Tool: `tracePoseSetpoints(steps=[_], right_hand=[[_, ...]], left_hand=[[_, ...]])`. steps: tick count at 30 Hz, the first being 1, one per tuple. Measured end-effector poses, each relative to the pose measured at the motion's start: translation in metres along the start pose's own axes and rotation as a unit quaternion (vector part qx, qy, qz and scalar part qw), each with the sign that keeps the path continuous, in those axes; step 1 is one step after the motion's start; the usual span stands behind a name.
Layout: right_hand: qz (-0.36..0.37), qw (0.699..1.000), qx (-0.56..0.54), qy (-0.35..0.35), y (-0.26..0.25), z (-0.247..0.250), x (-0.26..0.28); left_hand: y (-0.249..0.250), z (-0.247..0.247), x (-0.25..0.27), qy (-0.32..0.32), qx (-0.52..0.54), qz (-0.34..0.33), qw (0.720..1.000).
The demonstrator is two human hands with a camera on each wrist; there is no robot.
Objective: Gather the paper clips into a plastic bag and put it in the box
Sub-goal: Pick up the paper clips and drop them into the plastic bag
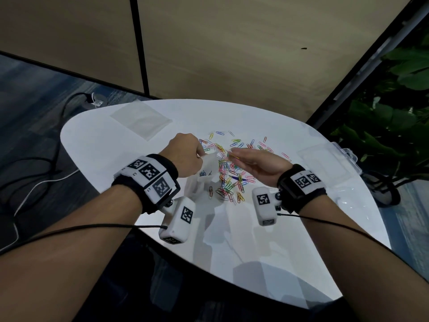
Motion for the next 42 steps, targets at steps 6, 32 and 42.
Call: tracePoseSetpoints(steps=[6, 32, 42], right_hand=[[0.039, 0.981, 0.192, 0.006, 0.01, -0.061, 0.004], [0.004, 0.755, 0.595, 0.275, 0.063, 0.013, -0.053], [0.117, 0.653, 0.717, 0.211, 0.031, -0.01, -0.074]], left_hand=[[0.005, 0.002, 0.002, 0.017, 0.007, -0.011, 1.0], [-0.061, 0.04, 0.018, 0.043, 0.027, 0.033, 0.998], [-0.054, 0.039, 0.017, 0.029, 0.033, 0.032, 0.999]])
Point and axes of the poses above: each hand's wrist, its own x-axis away from the middle knuckle, its own z-axis out of the back of the hand, y = z × x, the point moved 10 cm from there along -x, towards the middle knuckle, and after that the axes turned 3 degrees about -x, right-handed, at the moved point
